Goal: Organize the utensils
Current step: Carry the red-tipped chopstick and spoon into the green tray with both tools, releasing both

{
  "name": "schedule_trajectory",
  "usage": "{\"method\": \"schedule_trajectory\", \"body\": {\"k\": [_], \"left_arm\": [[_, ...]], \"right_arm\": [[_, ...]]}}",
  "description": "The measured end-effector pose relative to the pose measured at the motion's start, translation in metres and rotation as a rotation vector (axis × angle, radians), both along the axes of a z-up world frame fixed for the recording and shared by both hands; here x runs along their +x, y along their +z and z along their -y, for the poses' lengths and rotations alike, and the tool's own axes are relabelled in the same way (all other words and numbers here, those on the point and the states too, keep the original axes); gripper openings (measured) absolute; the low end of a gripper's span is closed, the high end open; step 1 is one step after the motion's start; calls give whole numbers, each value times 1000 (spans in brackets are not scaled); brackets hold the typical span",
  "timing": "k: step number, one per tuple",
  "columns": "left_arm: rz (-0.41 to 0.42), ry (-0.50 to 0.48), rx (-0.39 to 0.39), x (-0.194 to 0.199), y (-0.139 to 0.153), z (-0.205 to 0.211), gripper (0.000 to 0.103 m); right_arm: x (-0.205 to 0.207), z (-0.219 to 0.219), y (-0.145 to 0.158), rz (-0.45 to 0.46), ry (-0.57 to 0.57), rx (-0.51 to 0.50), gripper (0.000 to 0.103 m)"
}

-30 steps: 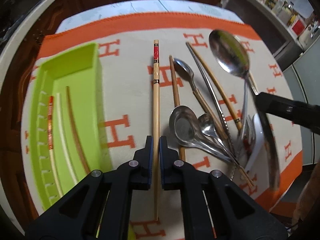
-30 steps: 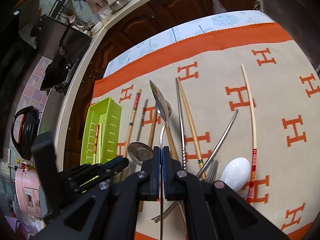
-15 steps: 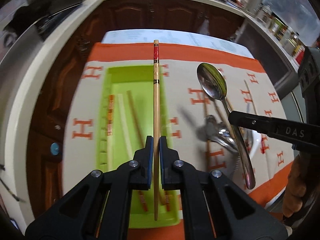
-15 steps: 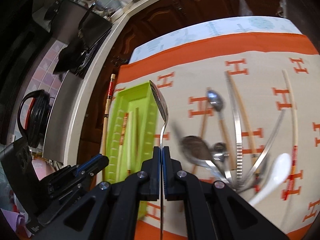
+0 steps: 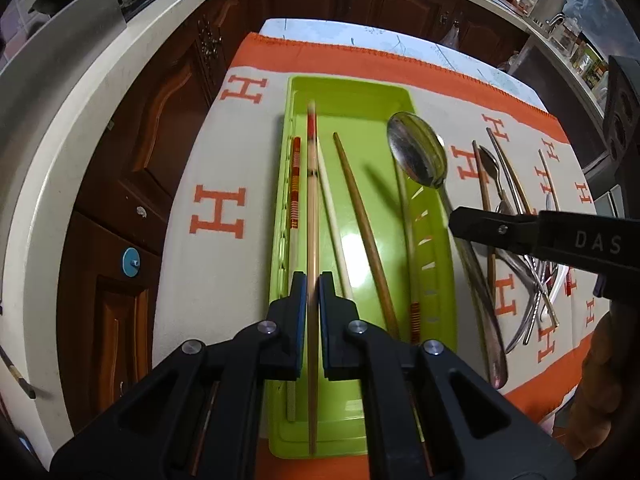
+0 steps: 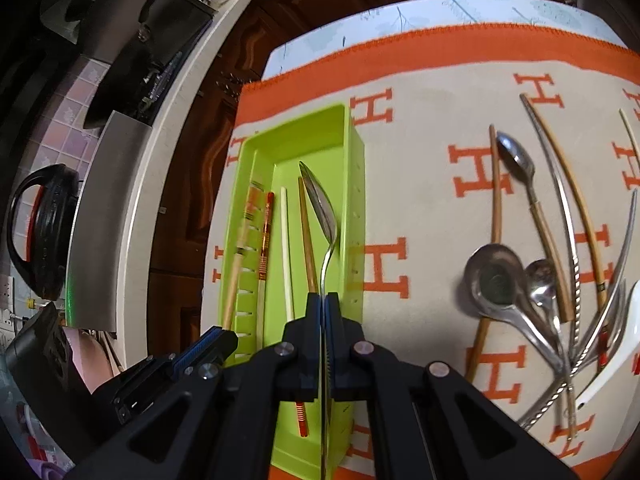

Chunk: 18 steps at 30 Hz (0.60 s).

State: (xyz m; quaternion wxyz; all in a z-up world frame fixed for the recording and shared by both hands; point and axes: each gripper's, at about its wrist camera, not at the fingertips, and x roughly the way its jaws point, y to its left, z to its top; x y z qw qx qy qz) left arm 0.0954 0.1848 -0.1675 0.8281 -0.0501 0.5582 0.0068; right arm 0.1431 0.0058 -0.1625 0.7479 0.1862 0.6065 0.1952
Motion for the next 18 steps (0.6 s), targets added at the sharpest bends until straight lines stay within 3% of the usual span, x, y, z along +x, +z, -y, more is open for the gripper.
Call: {"method": "schedule_trajectory", "body": {"k": [5,18], "left_arm": [[-12,6,19,0,-5,0,4],[5,18,11,-8,12,1,4]], "right_arm": [[1,-5,-12,-48,-10,6,3],[-6,6,-6,-26,10,25,3]]}}
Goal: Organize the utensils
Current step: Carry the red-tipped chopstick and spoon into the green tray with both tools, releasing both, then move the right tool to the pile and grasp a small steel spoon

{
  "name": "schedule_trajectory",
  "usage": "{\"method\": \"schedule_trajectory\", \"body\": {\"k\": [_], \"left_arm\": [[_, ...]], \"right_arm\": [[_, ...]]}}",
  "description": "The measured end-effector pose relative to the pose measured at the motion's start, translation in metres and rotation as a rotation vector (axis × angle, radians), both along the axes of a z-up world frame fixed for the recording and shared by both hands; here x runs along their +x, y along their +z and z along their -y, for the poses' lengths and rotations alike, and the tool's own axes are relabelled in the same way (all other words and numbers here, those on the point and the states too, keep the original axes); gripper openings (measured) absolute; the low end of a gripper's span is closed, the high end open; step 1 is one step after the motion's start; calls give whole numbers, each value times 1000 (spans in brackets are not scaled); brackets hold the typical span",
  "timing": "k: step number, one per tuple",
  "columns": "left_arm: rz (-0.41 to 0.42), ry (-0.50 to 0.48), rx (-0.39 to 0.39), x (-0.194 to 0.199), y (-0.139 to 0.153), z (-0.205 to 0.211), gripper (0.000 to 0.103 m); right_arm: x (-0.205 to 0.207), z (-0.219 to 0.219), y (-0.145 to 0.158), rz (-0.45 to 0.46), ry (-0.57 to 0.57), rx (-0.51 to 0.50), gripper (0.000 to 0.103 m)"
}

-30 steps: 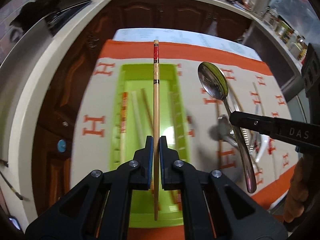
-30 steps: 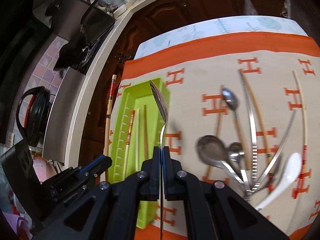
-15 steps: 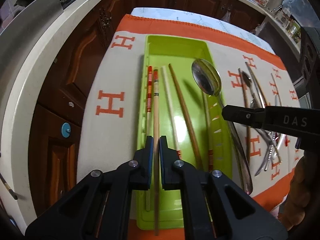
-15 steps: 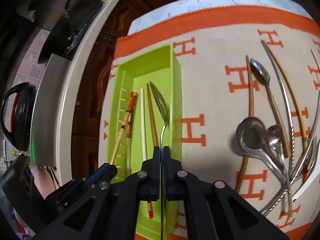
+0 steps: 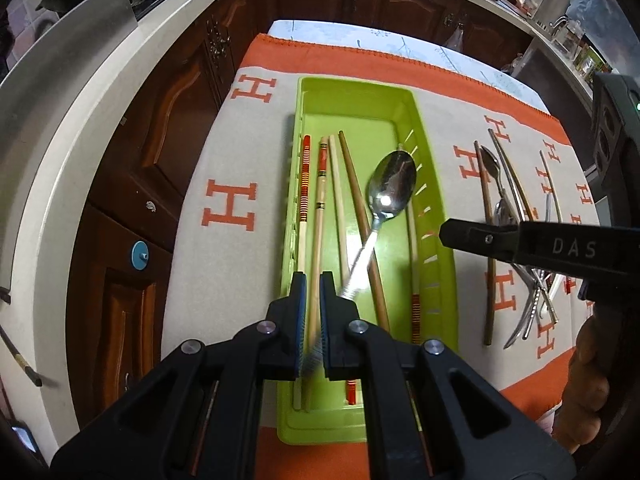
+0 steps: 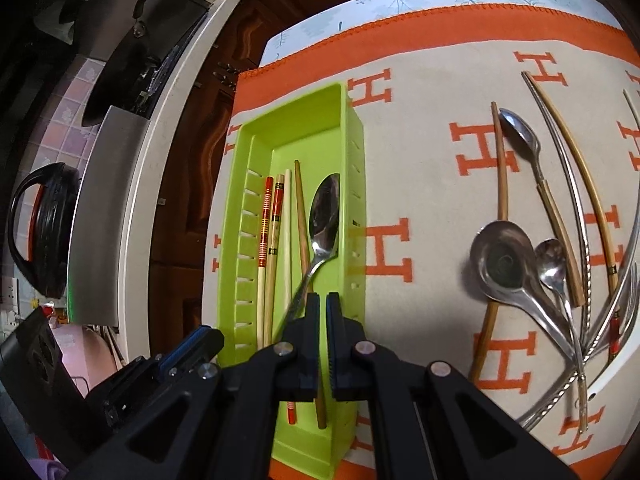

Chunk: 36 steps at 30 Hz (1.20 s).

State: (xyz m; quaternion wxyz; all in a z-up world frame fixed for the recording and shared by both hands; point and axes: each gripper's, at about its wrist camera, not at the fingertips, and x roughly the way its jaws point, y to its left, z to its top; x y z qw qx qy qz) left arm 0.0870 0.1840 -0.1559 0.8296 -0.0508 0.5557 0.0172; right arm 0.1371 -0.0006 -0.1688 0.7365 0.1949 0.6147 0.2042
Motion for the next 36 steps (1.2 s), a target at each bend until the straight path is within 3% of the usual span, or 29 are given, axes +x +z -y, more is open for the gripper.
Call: {"method": "schedule_trajectory", "body": {"k": [11,19,28,33,36], "left_arm": [[34,-10,-20,-23,27,16,4],[32,-71,-19,-32,33,51,4],[15,-159,-27,-28,29,101,4],[-7,-220,-46,-25,22,132,4],[-33,-251,-60,-21,12,150,5]], "right_arm": [[-28,40,3,43,13,-80,3],[-56,87,9,72,-4,-102,3],[-77,153,17,103,-101,-104,4],[-79,189,12,83,-190,-67,20],[-77,207,5,61,-235,-47,21]]}}
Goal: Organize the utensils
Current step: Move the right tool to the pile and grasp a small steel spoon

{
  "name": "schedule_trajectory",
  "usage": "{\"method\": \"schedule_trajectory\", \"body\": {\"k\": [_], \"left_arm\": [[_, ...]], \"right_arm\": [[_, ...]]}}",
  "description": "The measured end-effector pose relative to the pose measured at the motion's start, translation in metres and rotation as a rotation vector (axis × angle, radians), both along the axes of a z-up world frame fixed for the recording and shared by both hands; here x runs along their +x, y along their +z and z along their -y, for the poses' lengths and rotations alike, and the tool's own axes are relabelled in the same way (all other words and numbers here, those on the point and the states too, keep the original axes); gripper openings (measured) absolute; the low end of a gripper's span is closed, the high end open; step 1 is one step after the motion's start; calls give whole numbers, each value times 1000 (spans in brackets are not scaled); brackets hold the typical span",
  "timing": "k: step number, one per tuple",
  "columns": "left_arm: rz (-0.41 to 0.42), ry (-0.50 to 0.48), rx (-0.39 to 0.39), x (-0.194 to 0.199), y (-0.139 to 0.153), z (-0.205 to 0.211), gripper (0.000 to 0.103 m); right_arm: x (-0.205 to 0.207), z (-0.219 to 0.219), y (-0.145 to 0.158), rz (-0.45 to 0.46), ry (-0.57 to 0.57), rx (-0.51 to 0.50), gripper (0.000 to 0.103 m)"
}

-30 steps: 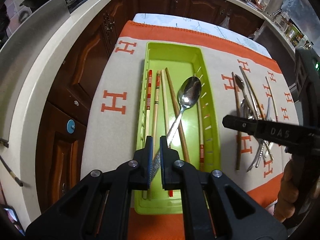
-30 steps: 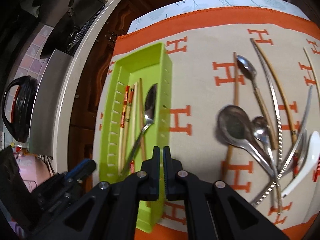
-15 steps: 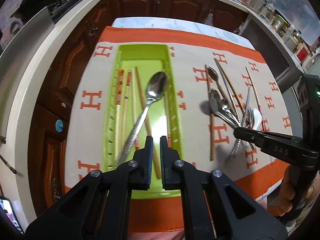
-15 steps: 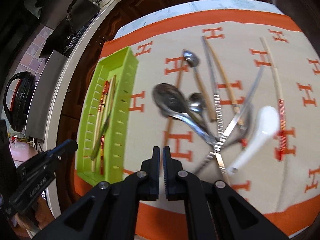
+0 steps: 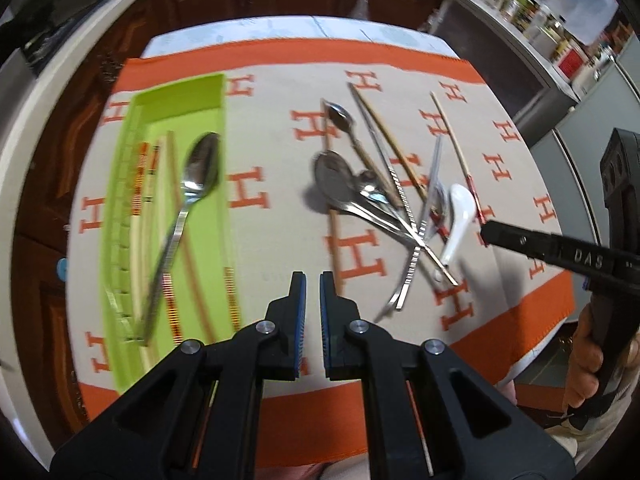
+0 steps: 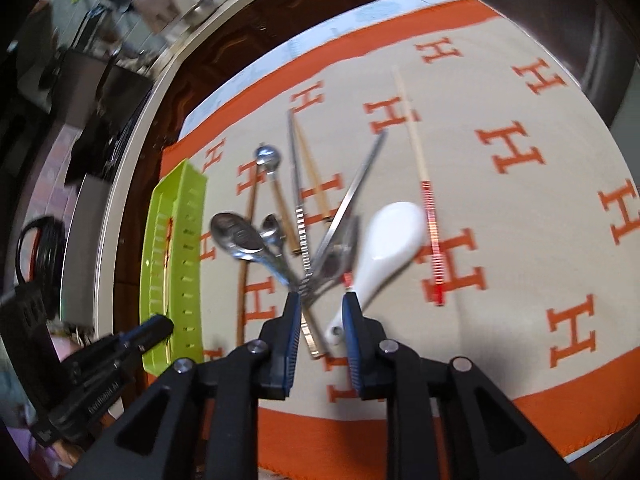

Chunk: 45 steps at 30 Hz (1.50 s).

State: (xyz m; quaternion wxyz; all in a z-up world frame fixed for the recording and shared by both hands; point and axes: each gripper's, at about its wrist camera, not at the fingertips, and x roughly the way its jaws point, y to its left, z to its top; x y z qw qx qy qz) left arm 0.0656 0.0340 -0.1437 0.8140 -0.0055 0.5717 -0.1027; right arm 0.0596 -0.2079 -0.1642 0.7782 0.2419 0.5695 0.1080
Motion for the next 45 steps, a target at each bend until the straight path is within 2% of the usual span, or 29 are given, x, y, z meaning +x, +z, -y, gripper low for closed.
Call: {"method": "schedule_trajectory", "body": {"k": [8,13,23,33,35,36,45], "left_arm": [[-62,-91,-3,10,-24,47,5],[-87,-126,-15,19,-32,67,5],[-135,-118,-26,33,-48,76,5],[-144,-53,-26,35,-53,55,5],[-146,-45,-29,35,-53,51,5],[-146,-41,-30,35,-54,50,5],[-148,-13,-49,36,-54,41,5]], "right_arm": [[2,29,-27,-62,-69,101,21],[6,31,-34,-72,-62,123,21],[12,-3,-35,-78,93,186,21],[19,-31,-48,-123,199,168,21],[18,-32,-49,-123,212,164,16],[17,-33,-49,-122,220,165,8],[4,-35,-17,50,231,98,6]]}}
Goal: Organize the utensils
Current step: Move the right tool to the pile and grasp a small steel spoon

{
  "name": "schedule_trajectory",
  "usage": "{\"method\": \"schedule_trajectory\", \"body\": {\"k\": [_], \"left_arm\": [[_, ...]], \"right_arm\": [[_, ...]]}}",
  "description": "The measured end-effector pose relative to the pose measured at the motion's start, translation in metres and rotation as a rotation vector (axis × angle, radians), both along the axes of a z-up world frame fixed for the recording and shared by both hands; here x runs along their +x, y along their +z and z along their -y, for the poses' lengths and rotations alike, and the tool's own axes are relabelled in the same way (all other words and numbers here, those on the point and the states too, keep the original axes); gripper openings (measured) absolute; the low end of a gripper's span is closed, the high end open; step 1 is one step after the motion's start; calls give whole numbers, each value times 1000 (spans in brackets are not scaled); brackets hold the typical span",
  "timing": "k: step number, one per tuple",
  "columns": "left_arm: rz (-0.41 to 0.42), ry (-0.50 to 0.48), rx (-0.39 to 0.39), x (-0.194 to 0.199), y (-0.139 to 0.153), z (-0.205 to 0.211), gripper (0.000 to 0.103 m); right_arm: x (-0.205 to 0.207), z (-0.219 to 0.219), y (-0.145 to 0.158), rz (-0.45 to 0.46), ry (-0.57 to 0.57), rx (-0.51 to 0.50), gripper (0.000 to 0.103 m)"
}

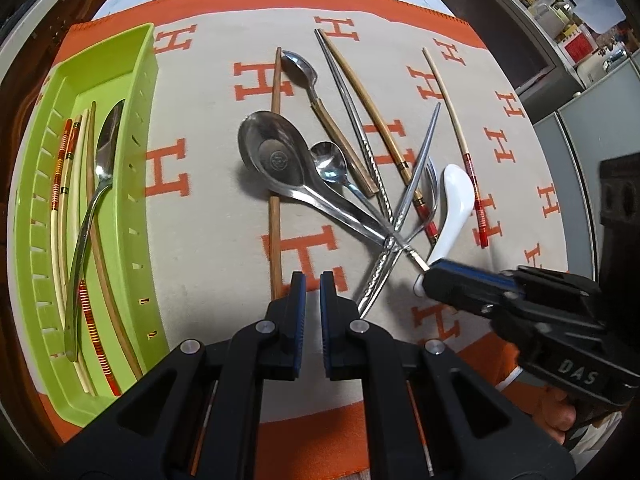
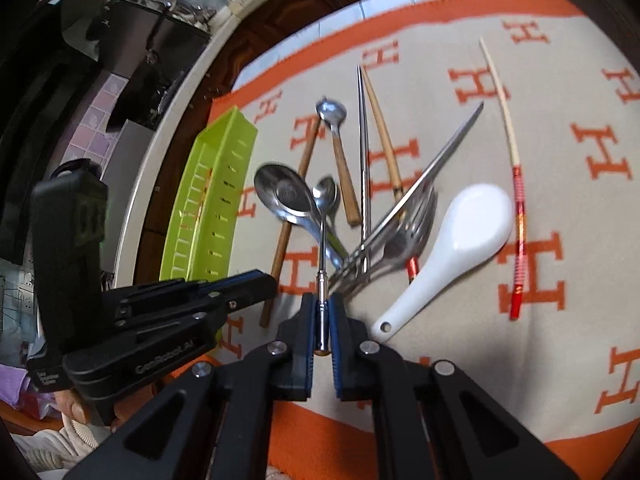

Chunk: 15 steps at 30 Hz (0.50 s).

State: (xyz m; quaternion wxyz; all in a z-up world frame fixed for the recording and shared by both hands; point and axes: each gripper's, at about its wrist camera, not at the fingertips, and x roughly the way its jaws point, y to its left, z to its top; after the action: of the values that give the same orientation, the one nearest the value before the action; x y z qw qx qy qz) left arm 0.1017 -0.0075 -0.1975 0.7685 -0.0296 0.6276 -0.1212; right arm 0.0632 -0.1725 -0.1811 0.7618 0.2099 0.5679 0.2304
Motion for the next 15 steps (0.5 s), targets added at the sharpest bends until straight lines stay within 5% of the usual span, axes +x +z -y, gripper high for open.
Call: {"method": "schedule_trajectory", "body": {"k": [15], "left_arm": [[1,124,-54,26,-10,-31,5]], "right_arm": [[1,-12,-2,-1,95,-92,8]]}}
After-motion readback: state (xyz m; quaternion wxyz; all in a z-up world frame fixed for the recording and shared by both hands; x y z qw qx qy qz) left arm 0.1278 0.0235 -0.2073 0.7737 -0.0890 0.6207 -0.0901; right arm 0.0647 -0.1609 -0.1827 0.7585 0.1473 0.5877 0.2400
